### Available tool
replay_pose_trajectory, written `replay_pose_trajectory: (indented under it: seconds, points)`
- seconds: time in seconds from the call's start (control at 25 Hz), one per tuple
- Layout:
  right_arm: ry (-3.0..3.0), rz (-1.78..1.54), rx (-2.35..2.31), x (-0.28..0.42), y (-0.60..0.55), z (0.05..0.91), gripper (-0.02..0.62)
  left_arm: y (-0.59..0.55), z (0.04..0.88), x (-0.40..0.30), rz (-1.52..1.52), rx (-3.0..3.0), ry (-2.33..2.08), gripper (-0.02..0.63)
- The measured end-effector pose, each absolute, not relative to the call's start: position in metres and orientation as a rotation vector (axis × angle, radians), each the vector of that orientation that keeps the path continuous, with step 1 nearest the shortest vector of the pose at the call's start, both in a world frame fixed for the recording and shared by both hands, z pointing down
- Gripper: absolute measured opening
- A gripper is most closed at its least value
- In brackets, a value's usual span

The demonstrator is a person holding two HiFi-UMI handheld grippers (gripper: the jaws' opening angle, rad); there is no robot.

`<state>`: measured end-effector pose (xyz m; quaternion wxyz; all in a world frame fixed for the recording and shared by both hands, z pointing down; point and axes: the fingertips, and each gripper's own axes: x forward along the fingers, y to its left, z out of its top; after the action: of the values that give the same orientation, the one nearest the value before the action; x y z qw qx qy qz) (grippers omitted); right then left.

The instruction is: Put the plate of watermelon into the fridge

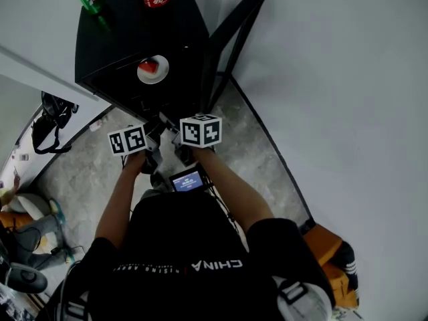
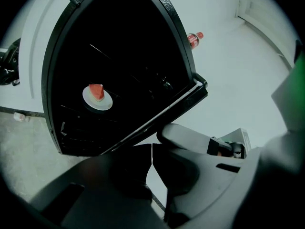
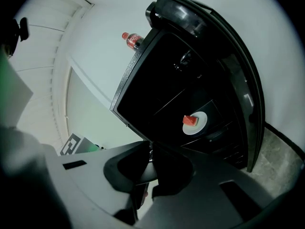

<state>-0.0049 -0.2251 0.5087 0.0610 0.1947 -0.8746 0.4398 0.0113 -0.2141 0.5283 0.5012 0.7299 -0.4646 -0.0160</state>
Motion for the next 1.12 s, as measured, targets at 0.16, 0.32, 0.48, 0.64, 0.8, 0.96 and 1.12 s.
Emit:
replay_pose_trajectory:
  seconds: [0.16, 0.32, 0.48, 0.64, 0.8, 0.96, 1.12]
  points:
    - [-2.663, 1.352, 0.61, -0.003, -0.208, 0.503, 0.029, -0.196, 0.526, 0.014, -0.047, 1.769, -1.083, 0.015]
    - [-2.671, 1.348, 0.634, -0.013, -0.189, 0.499, 0.029, -0.178, 0.519, 0.006, -0.07, 1.777, -1.047, 0.014]
    - [-2.681, 1.3, 0.659, -0.038, -0.161, 0.495, 0.029, -0.15, 0.517, -0.017, -0.073, 1.796, -1.016, 0.012]
    - [-2.711, 1.205, 0.673, -0.069, -0.117, 0.488, 0.029, -0.107, 0.509, -0.048, -0.135, 1.873, -0.995, 0.012]
    - [-2.738, 1.138, 0.667, -0.096, -0.064, 0.484, 0.029, -0.057, 0.507, -0.078, -0.12, 2.017, -1.015, 0.011]
    - [-2.746, 1.115, 0.709, -0.113, -0.017, 0.484, 0.029, -0.01, 0.506, -0.095, -0.093, 2.066, -0.99, 0.011]
    - [-2.743, 1.099, 0.74, -0.116, 0.027, 0.485, 0.029, 0.034, 0.506, -0.097, -0.074, 2.117, -0.9, 0.011]
